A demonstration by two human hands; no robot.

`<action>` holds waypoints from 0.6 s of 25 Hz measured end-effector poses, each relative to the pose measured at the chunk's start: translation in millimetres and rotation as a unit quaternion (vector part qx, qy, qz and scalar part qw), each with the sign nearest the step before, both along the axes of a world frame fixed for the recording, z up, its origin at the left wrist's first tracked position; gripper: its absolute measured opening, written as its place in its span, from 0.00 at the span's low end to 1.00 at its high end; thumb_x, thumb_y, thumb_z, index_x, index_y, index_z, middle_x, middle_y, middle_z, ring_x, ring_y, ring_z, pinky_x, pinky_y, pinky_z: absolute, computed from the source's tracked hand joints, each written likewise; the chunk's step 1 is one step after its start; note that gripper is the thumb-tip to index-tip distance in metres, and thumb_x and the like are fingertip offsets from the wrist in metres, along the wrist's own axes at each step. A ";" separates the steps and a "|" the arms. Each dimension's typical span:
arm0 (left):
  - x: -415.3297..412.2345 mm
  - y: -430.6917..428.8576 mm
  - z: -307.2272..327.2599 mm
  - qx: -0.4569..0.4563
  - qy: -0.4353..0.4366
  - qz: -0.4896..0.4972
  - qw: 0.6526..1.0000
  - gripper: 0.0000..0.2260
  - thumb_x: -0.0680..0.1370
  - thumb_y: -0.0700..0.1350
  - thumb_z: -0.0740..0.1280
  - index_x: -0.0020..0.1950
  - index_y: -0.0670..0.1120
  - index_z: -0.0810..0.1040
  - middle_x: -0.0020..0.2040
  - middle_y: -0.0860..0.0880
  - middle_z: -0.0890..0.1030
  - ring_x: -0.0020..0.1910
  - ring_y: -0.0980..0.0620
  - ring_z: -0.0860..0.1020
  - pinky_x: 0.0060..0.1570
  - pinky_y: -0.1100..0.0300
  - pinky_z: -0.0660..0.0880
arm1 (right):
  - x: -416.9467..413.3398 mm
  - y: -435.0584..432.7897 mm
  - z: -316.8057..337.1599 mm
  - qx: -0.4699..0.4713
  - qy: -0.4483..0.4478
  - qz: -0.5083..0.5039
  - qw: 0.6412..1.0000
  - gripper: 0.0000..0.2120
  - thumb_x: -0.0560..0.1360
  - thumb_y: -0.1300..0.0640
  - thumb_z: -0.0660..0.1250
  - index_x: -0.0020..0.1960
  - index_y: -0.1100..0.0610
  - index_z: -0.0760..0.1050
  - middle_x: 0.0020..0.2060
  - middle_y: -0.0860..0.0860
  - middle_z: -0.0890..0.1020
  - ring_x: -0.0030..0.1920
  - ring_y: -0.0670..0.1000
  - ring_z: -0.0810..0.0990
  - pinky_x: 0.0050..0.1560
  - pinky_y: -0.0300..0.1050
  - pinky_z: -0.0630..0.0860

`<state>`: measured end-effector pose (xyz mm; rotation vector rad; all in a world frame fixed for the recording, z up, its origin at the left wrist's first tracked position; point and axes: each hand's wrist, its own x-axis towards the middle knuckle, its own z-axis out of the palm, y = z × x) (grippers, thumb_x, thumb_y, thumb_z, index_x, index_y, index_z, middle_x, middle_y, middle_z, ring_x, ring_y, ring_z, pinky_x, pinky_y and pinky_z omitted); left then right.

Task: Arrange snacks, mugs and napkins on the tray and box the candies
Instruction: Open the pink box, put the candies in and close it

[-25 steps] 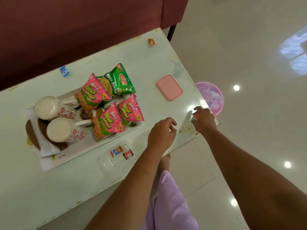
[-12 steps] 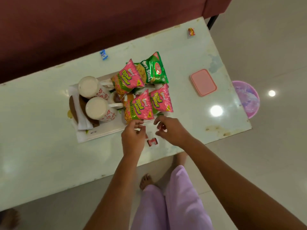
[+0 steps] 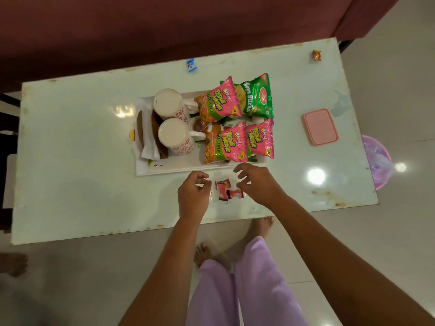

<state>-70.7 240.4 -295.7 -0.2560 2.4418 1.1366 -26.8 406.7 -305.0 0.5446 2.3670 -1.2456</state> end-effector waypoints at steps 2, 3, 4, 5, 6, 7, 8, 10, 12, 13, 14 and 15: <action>-5.4 12.2 6.4 0.018 0.009 0.001 1.000 0.05 0.75 0.40 0.68 0.50 0.46 0.78 0.44 0.50 0.80 0.39 0.51 0.78 0.34 0.65 0.71 | -2.5 14.7 7.2 -0.006 0.020 -0.032 0.999 0.12 0.74 0.62 0.68 0.57 0.57 0.75 0.49 0.54 0.81 0.43 0.48 0.78 0.46 0.39 0.75; -11.0 21.3 10.5 0.029 0.016 -0.001 0.999 0.05 0.75 0.40 0.68 0.50 0.46 0.78 0.43 0.51 0.80 0.39 0.52 0.78 0.35 0.66 0.71 | -5.4 24.4 11.5 -0.009 0.030 -0.052 0.998 0.11 0.73 0.63 0.68 0.55 0.57 0.76 0.47 0.54 0.81 0.41 0.48 0.78 0.45 0.38 0.75; -18.7 31.9 14.5 0.044 0.023 -0.004 0.999 0.05 0.75 0.40 0.68 0.49 0.46 0.78 0.43 0.51 0.80 0.39 0.53 0.78 0.36 0.66 0.72 | -9.2 35.9 15.8 -0.012 0.043 -0.074 0.996 0.10 0.73 0.63 0.68 0.54 0.57 0.77 0.45 0.53 0.82 0.39 0.47 0.78 0.45 0.36 0.75; -28.1 44.5 18.3 0.061 0.031 -0.009 0.998 0.04 0.74 0.40 0.68 0.48 0.47 0.78 0.42 0.51 0.80 0.39 0.53 0.78 0.38 0.65 0.73 | -14.4 48.8 20.1 -0.014 0.060 -0.097 0.993 0.09 0.73 0.63 0.68 0.52 0.57 0.78 0.42 0.52 0.82 0.37 0.46 0.78 0.44 0.33 0.75; -39.5 60.2 22.0 0.077 0.041 -0.018 0.996 0.04 0.74 0.39 0.69 0.47 0.47 0.78 0.42 0.51 0.80 0.39 0.53 0.79 0.39 0.62 0.75 | -21.3 64.5 24.4 -0.011 0.077 -0.118 0.990 0.07 0.73 0.62 0.68 0.51 0.55 0.78 0.40 0.50 0.81 0.35 0.44 0.78 0.41 0.30 0.74; -50.9 75.9 26.1 0.089 0.051 -0.031 0.994 0.05 0.74 0.39 0.69 0.46 0.48 0.77 0.41 0.51 0.80 0.40 0.52 0.79 0.41 0.59 0.76 | -29.1 80.0 28.0 -0.008 0.090 -0.138 0.986 0.06 0.73 0.61 0.68 0.49 0.54 0.78 0.38 0.49 0.81 0.34 0.43 0.78 0.39 0.28 0.73; -62.4 92.5 29.9 0.097 0.062 -0.051 0.992 0.05 0.74 0.40 0.69 0.45 0.49 0.77 0.41 0.52 0.80 0.40 0.51 0.80 0.42 0.57 0.77 | -38.1 96.0 30.3 -0.002 0.101 -0.157 0.983 0.05 0.74 0.60 0.68 0.48 0.53 0.78 0.38 0.48 0.81 0.34 0.43 0.78 0.38 0.30 0.73; -86.8 135.2 36.3 0.110 0.083 -0.099 0.986 0.05 0.75 0.40 0.68 0.45 0.50 0.77 0.41 0.53 0.80 0.41 0.50 0.80 0.42 0.54 0.78 | -60.0 138.1 32.0 0.018 0.116 -0.197 0.973 0.04 0.74 0.59 0.67 0.48 0.53 0.78 0.38 0.49 0.82 0.36 0.47 0.80 0.39 0.38 0.76; -107.8 179.6 38.9 0.114 0.089 -0.137 0.980 0.05 0.75 0.40 0.67 0.47 0.49 0.77 0.42 0.54 0.79 0.40 0.49 0.81 0.40 0.54 0.78 | -84.8 183.0 28.1 0.052 0.120 -0.227 0.965 0.05 0.74 0.59 0.66 0.49 0.53 0.78 0.39 0.50 0.82 0.38 0.49 0.80 0.38 0.37 0.74; -116.6 200.1 38.1 0.117 0.092 -0.150 0.978 0.05 0.76 0.39 0.67 0.48 0.49 0.77 0.42 0.53 0.79 0.39 0.49 0.80 0.39 0.54 0.78 | -97.3 204.8 24.2 0.073 0.118 -0.235 0.962 0.06 0.74 0.60 0.65 0.49 0.53 0.78 0.40 0.51 0.81 0.39 0.48 0.79 0.37 0.34 0.73; -124.8 219.1 35.4 0.118 0.099 -0.158 0.975 0.05 0.75 0.39 0.67 0.48 0.48 0.77 0.42 0.52 0.79 0.37 0.51 0.79 0.38 0.55 0.77 | -109.4 226.1 19.3 0.092 0.112 -0.241 0.960 0.07 0.74 0.60 0.64 0.50 0.54 0.78 0.42 0.50 0.81 0.40 0.48 0.79 0.36 0.34 0.71; -131.8 235.7 31.0 0.116 0.106 -0.164 0.974 0.04 0.75 0.39 0.67 0.47 0.47 0.77 0.42 0.51 0.79 0.33 0.53 0.77 0.35 0.57 0.75 | -121.2 245.7 13.7 0.109 0.101 -0.244 0.958 0.08 0.74 0.61 0.64 0.51 0.54 0.78 0.44 0.50 0.81 0.42 0.49 0.79 0.38 0.36 0.72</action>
